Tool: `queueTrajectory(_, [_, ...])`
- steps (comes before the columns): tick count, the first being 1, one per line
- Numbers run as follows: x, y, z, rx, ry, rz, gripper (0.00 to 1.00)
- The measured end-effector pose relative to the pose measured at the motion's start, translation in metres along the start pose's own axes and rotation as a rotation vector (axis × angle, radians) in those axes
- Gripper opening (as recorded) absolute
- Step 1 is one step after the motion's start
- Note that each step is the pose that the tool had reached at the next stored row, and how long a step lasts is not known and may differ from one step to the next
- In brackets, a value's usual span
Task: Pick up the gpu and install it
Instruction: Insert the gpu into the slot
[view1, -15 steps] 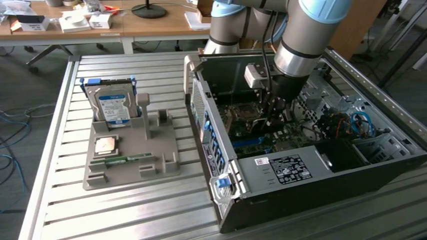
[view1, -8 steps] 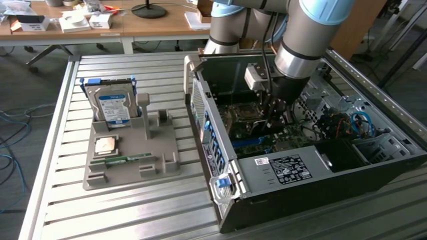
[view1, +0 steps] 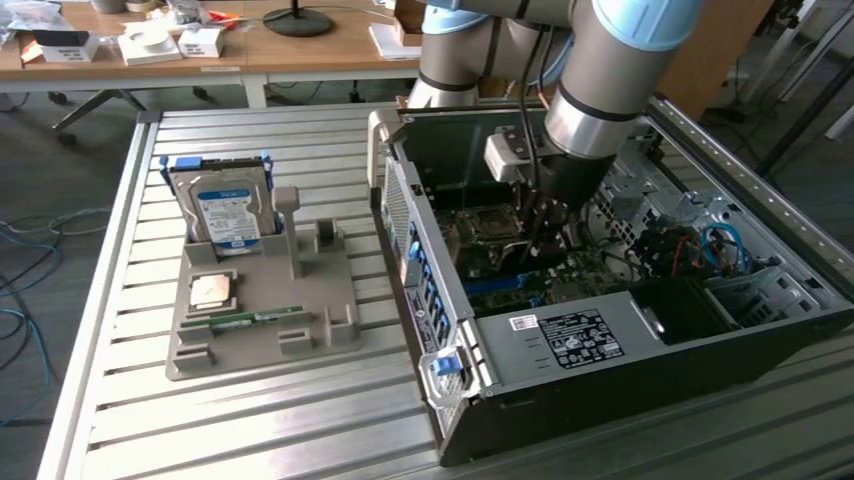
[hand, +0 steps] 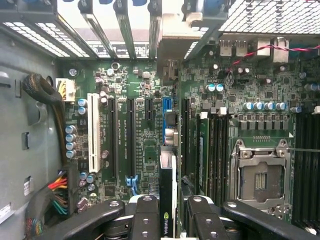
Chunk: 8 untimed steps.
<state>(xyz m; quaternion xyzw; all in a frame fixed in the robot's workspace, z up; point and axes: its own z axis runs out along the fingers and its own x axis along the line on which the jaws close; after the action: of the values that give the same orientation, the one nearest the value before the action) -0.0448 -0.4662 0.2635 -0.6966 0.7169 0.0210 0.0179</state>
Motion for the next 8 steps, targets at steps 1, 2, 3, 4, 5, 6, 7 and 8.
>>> queueTrajectory(1, [0.0002,0.0009,0.0,0.0003,0.0,0.0,0.26])
queueTrajectory(2, [0.0003,0.0017,0.0,0.0006,-0.0001,0.0,0.26])
queueTrajectory(3, [0.0003,0.0023,0.0,0.0007,-0.0001,0.0,0.26])
queueTrajectory(4, [0.0003,0.0028,0.0,0.0008,-0.0001,0.0,0.26])
queueTrajectory(5, [0.0004,0.0035,0.0,0.0009,0.0,0.0,0.26])
queueTrajectory(6, [0.0005,0.0042,0.0,0.0009,0.0,0.0,0.26])
queueTrajectory(7, [0.0006,0.0048,0.0,0.001,0.0,0.0,0.26])
queueTrajectory(8, [0.0006,0.0054,0.0,0.001,0.0,0.0,0.26])
